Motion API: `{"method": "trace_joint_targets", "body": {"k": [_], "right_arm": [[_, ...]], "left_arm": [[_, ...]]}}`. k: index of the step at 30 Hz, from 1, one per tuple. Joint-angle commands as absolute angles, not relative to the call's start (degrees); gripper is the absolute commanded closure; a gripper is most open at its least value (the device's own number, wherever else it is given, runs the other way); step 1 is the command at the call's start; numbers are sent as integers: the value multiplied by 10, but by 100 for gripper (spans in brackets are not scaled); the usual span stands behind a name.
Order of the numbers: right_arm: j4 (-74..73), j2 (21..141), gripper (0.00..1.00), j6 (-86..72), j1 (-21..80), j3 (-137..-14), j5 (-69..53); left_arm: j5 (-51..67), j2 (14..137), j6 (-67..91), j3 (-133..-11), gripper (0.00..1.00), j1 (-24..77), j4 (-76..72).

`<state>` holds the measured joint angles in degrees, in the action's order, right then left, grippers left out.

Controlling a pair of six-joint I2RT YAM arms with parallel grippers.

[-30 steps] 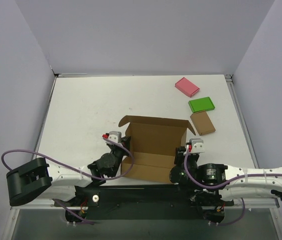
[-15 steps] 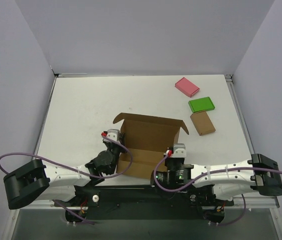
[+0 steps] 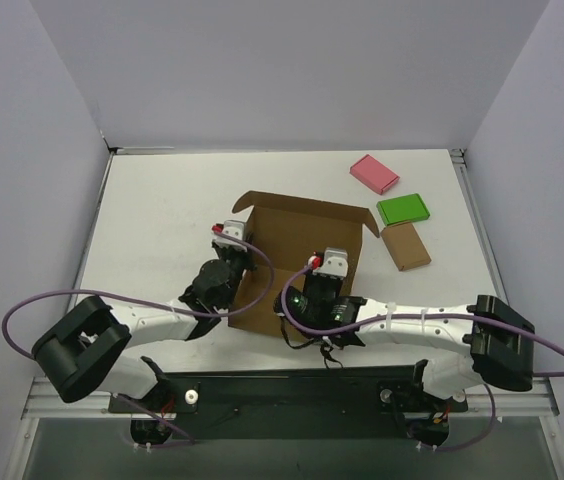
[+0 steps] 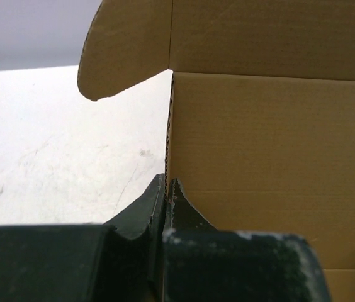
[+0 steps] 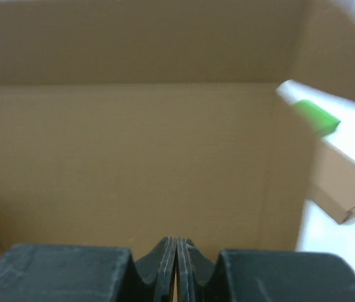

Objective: Fold the paper box

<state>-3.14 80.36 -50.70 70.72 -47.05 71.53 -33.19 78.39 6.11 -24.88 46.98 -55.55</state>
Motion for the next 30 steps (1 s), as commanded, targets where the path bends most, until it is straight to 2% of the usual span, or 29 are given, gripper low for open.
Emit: {"method": "trace_joint_targets", "body": {"k": [1, 3, 6, 9, 12, 13, 15, 16, 19, 22, 25, 26, 30], "right_arm": [[414, 801, 89, -194, 663, -413, 605], [354, 830, 89, -185, 639, -480, 588], [401, 845, 89, -157, 609, -496, 524], [387, 865, 89, -143, 585, -526, 485], [388, 858, 84, -103, 579, -541, 444], [375, 847, 68, -105, 578, -542, 433], [296, 810, 51, -128, 562, -547, 389], [268, 797, 32, -151, 528, -547, 320], [198, 745, 21, -185, 464, -538, 172], [116, 694, 18, -166, 440, -534, 142], [63, 659, 18, -178, 347, -519, 47], [62, 650, 18, -180, 283, -512, -23], [60, 667, 18, -166, 153, -510, -168]], "left_arm": [[-251, 804, 48, -304, 100, 430, -576], [-222, 809, 51, -316, 100, 409, -570], [-182, 821, 47, -345, 100, 391, -568], [-150, 835, 40, -388, 100, 373, -555], [-129, 847, 40, -418, 100, 352, -547], [-124, 852, 38, -421, 100, 345, -547], [-109, 855, 32, -421, 100, 337, -549], [-87, 859, 33, -419, 100, 333, -553], [-36, 865, 41, -419, 100, 316, -547], [-14, 861, 44, -425, 100, 310, -519], [0, 854, 40, -430, 100, 308, -494], [0, 853, 40, -431, 100, 306, -486], [32, 839, 41, -432, 100, 296, -455]]}}
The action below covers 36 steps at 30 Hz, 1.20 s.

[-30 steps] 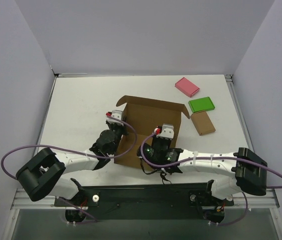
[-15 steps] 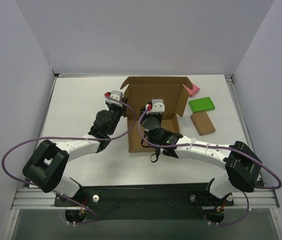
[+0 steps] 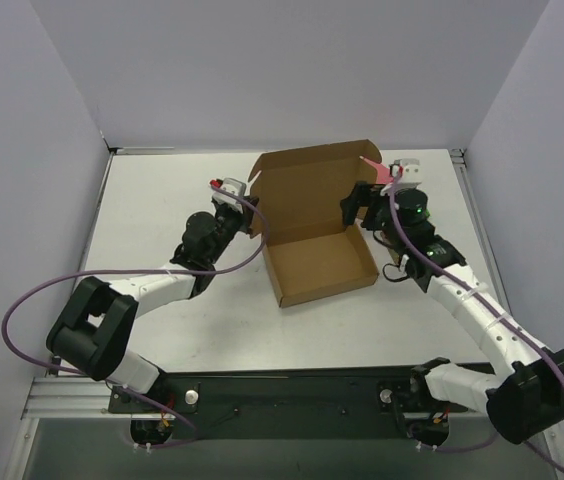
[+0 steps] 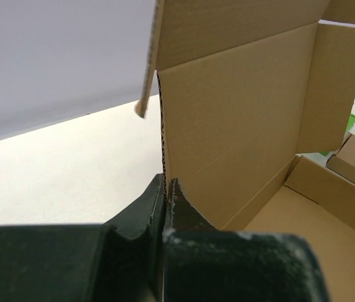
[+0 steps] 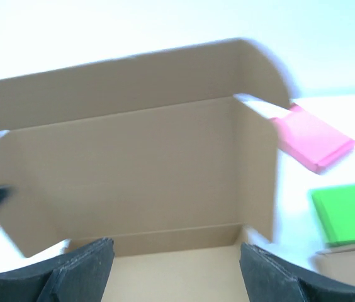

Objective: Fold the paper box

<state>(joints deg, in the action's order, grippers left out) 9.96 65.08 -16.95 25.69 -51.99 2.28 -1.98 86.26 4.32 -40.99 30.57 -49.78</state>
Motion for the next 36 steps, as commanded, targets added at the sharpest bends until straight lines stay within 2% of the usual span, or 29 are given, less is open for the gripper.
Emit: {"method": "trace_joint_targets", "body": {"k": [1, 6, 11, 14, 17, 18, 19, 21, 24, 30, 31, 36], "right_arm": [[62, 675, 18, -161, 130, -517, -187], [119, 730, 21, -151, 31, -532, -285], [148, 767, 22, -116, 18, -551, -308], [162, 783, 27, -110, 18, -555, -306], [189, 775, 52, -115, 22, -543, -306], [195, 769, 65, -115, 27, -528, -298], [205, 762, 73, -113, 34, -519, -288], [230, 739, 88, -106, 73, -491, -228], [266, 716, 98, -91, 147, -472, -109], [352, 750, 100, -92, 240, -491, 51], [373, 756, 100, -84, 268, -490, 106], [521, 804, 100, -26, 344, -475, 222]], "left_arm": [[36, 835, 41, -433, 100, 292, -444], [61, 835, 44, -446, 100, 287, -409], [71, 840, 45, -451, 100, 284, -395], [71, 842, 47, -453, 100, 285, -391], [70, 845, 47, -461, 100, 284, -385], [65, 846, 47, -461, 100, 284, -384], [61, 847, 47, -464, 100, 285, -382], [49, 852, 48, -475, 100, 286, -380], [21, 865, 53, -508, 100, 287, -367], [-29, 902, 32, -597, 100, 286, -338], [-44, 914, 26, -604, 100, 285, -337], [-64, 931, 34, -582, 100, 287, -401]]}}
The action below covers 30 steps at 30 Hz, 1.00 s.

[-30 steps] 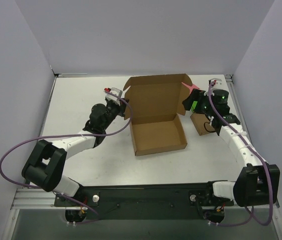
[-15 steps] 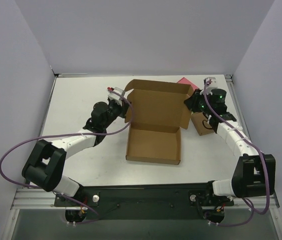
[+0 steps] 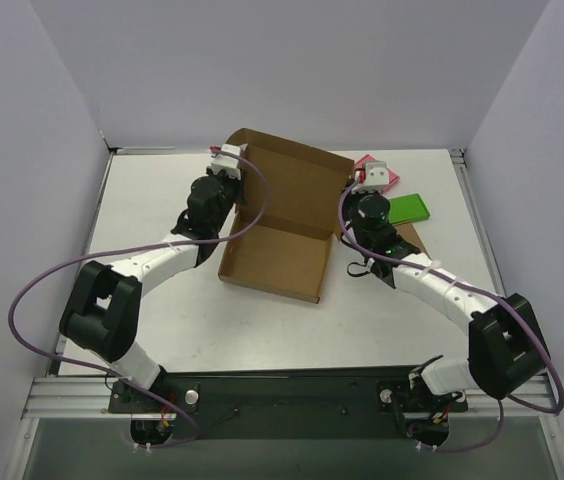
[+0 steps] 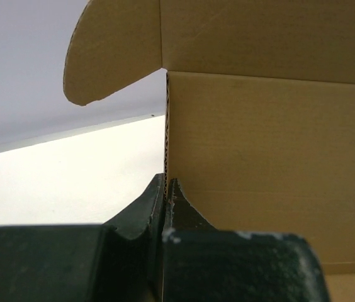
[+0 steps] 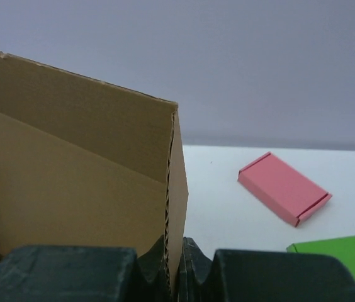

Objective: Fold the paper box

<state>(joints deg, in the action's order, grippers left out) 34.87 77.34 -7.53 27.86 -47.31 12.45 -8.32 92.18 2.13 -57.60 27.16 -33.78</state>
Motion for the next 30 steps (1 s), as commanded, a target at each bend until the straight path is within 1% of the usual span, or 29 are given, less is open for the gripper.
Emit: {"method": "trace_joint_targets", "body": {"k": [1, 2, 3, 6, 10, 15, 21, 23, 24, 25, 26, 30], "right_arm": [[535, 811, 100, -15, 374, -472, 238], [567, 824, 100, -5, 389, -469, 284], [586, 831, 100, 25, 402, -458, 305], [658, 859, 100, 54, 451, -440, 401], [680, 883, 100, 56, 488, -434, 469], [744, 914, 100, 99, 536, -433, 558], [805, 948, 100, 163, 577, -440, 622], [854, 966, 100, 198, 598, -439, 648], [875, 972, 100, 241, 605, -439, 655], [928, 989, 100, 266, 618, -438, 665], [952, 997, 100, 292, 625, -440, 684], [951, 1010, 100, 311, 649, -434, 713]], "left_arm": [[-65, 933, 39, -562, 100, 287, -429], [-72, 935, 47, -548, 100, 290, -445], [-76, 938, 50, -535, 100, 293, -461], [-91, 945, 64, -489, 100, 301, -521], [-108, 955, 79, -451, 100, 310, -573], [-134, 952, 78, -408, 100, 326, -614], [-157, 945, 81, -353, 100, 345, -654], [-163, 944, 91, -336, 100, 348, -668], [-166, 943, 93, -327, 100, 349, -680], [-167, 942, 98, -312, 100, 351, -686], [-169, 942, 100, -304, 100, 351, -691], [-175, 934, 112, -264, 100, 357, -719]]}}
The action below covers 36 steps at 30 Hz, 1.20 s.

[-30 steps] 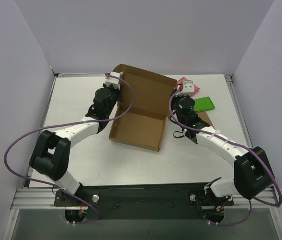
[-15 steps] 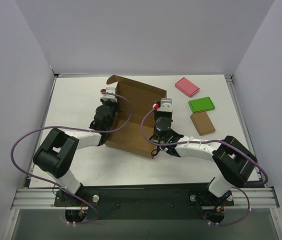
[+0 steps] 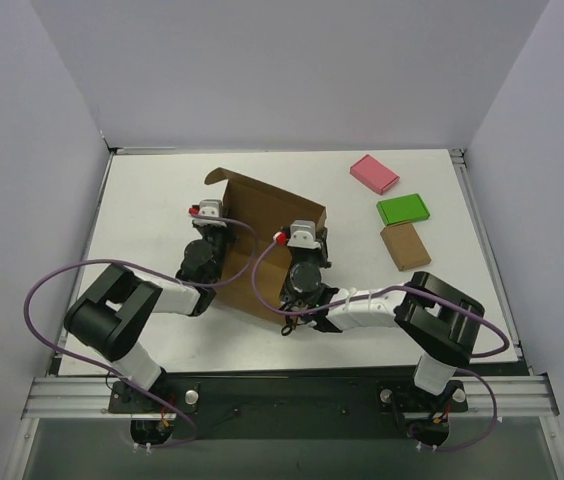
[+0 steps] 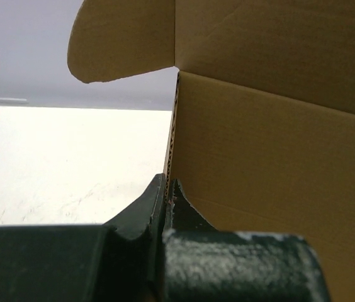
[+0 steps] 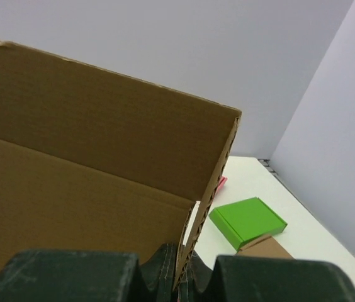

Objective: Fold the paper box

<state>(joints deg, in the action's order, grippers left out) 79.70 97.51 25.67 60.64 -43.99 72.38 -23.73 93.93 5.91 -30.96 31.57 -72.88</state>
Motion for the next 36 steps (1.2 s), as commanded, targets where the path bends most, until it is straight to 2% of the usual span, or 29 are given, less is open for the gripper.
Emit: {"method": "trace_joint_targets", "body": {"k": [1, 10, 11, 13, 14, 16, 17, 19, 20, 23, 32, 36], "right_arm": [[950, 1011, 100, 309, 654, -432, 715], [951, 1015, 98, 324, 696, -426, 751], [951, 1012, 88, 330, 700, -426, 751], [951, 998, 78, 339, 714, -425, 751], [951, 991, 66, 350, 719, -423, 752], [951, 971, 58, 365, 743, -420, 754], [951, 964, 47, 377, 751, -416, 755], [950, 941, 36, 387, 779, -409, 763], [950, 931, 23, 393, 789, -401, 767], [949, 892, 9, 419, 823, -388, 788], [950, 805, 4, 507, 917, -354, 836], [950, 795, 4, 593, 931, -397, 829]], "left_arm": [[-176, 933, 116, -257, 100, 358, -722], [-188, 916, 119, -182, 100, 369, -770], [-190, 914, 119, -178, 100, 370, -772], [-205, 906, 118, -170, 100, 374, -773], [-207, 904, 118, -166, 100, 375, -776], [-207, 900, 113, -160, 100, 377, -780], [-207, 899, 113, -159, 100, 378, -780], [-210, 897, 112, -153, 100, 381, -782], [-213, 897, 111, -150, 100, 382, -787], [-221, 902, 106, -142, 100, 387, -798], [-232, 924, 95, -126, 100, 392, -831], [-226, 940, 90, -111, 100, 395, -864]]}}
